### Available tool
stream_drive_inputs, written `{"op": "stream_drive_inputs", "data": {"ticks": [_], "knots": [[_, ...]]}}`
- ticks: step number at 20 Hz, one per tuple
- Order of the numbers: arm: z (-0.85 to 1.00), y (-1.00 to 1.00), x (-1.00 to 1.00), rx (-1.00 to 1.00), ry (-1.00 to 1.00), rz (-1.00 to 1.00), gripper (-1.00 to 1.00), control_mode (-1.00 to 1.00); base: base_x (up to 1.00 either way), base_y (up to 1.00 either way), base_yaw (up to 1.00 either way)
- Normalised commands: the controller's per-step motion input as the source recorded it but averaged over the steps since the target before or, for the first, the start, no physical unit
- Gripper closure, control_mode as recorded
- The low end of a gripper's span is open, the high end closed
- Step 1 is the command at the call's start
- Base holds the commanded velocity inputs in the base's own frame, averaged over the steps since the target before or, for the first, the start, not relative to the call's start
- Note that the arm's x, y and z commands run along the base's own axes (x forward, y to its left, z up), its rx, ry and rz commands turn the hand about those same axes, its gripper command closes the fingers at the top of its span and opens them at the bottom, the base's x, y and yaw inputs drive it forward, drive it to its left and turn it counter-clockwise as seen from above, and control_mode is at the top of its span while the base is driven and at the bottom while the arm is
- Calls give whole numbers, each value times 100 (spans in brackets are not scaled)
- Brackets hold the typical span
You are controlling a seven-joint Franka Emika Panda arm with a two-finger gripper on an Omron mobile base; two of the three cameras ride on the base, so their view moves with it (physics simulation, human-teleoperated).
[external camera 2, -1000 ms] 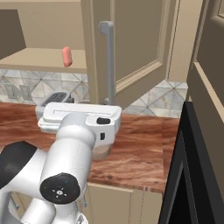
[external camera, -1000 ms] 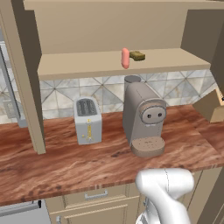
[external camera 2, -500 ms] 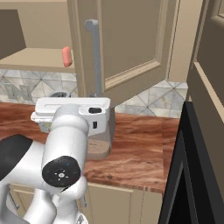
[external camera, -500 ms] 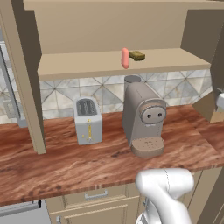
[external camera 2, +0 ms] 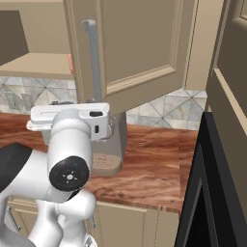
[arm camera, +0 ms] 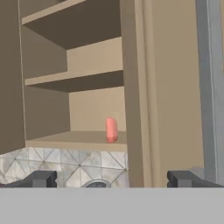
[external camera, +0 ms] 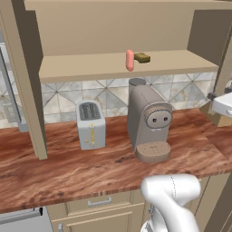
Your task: Pick up the bar soap and sponge from the sink, and place them back in the cabinet, and close the cabinet doors.
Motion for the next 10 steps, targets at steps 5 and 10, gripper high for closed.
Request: {"op": "stream_drive_inputs", "data": {"ticks": [5, 10], "knots": [[-7, 8, 25, 0, 0, 0, -100, -100, 0, 0, 0], [-26, 19, 15, 0, 0, 0, -100, -100, 0, 0, 0]]}}
